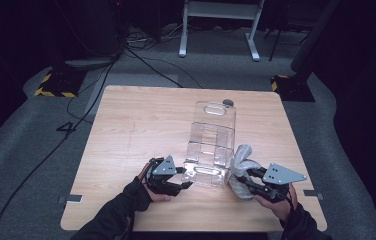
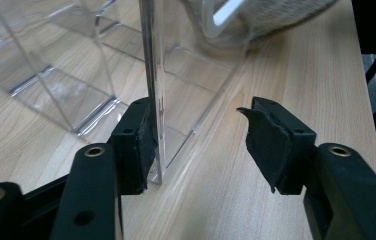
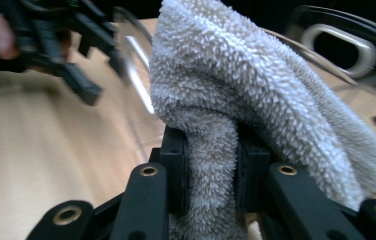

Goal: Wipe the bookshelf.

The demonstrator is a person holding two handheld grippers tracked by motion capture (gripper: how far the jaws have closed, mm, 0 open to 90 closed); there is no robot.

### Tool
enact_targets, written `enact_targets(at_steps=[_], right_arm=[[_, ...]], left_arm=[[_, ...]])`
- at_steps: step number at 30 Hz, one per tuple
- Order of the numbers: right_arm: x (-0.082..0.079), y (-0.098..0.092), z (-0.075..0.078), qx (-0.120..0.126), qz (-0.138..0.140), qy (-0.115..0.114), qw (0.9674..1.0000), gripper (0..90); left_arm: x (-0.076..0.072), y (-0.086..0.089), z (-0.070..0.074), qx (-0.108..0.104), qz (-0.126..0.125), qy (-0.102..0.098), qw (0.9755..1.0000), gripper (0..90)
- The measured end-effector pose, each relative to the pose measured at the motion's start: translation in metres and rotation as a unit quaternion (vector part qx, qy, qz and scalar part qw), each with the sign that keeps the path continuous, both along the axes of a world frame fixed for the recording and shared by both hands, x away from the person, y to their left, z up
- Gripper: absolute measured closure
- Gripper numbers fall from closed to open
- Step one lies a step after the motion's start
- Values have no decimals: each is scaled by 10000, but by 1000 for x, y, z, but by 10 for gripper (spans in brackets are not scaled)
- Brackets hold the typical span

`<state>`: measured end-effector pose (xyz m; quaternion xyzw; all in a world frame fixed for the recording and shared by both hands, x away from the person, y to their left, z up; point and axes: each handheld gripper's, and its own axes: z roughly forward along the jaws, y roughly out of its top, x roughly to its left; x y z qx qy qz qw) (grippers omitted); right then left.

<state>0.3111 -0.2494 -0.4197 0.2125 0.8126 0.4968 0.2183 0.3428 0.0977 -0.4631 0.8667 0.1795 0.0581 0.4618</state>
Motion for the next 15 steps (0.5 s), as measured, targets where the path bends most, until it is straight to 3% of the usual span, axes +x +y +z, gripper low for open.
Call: enact_targets(at_steps=[4, 9, 11, 15], right_arm=[[1, -1, 3, -59, -223, -101, 9997, 725], [-17, 2, 15, 62, -6, -363, 9993, 726], [-21, 8, 14, -50, 43, -447, 9990, 727], [-19, 20, 3, -196, 148, -330, 9992, 731]], left_arm=[[-2, -5, 0, 140, -91, -100, 9998, 491], [1, -18, -3, 223, 3, -113, 9997, 492], [4, -22, -4, 268, 4, -147, 9995, 518], [7, -20, -4, 196, 59, -72, 9998, 628]])
